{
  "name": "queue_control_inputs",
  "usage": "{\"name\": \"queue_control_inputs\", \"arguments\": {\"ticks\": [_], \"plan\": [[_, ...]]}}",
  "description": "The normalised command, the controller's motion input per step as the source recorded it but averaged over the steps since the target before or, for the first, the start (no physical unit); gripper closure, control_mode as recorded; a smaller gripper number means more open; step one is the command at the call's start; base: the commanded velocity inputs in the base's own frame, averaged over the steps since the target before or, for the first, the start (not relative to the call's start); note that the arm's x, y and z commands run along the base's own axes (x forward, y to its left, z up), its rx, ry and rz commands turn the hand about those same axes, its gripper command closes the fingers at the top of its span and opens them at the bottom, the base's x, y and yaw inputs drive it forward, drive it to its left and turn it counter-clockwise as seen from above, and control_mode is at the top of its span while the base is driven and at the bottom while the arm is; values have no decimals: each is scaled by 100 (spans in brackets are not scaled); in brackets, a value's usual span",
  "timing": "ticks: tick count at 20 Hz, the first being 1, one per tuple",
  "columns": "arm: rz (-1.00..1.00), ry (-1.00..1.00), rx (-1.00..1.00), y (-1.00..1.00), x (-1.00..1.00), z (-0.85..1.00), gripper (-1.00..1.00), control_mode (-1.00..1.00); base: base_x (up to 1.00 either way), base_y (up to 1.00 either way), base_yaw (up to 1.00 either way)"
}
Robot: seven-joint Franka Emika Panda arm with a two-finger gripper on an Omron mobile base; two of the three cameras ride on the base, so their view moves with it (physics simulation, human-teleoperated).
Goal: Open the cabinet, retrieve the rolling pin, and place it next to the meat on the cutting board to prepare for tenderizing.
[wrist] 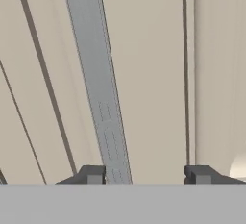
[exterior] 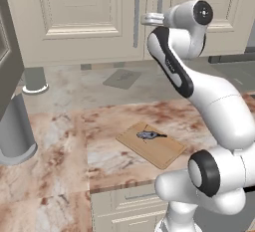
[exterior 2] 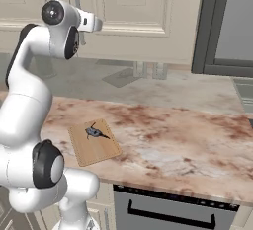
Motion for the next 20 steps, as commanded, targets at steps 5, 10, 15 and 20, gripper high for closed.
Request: {"name": "queue_control_inputs", "arguments": {"ticks": [5,10,15,20], "plan": [[7,-13,-11,50,21,23,100,-100,0,0,0],[3,0,-3,56,60,9,100,-100,0,0,0],[2,5,0,46,75,1,100,-100,0,0,0],[1,7,0,44,79,0,100,-100,0,0,0]]}}
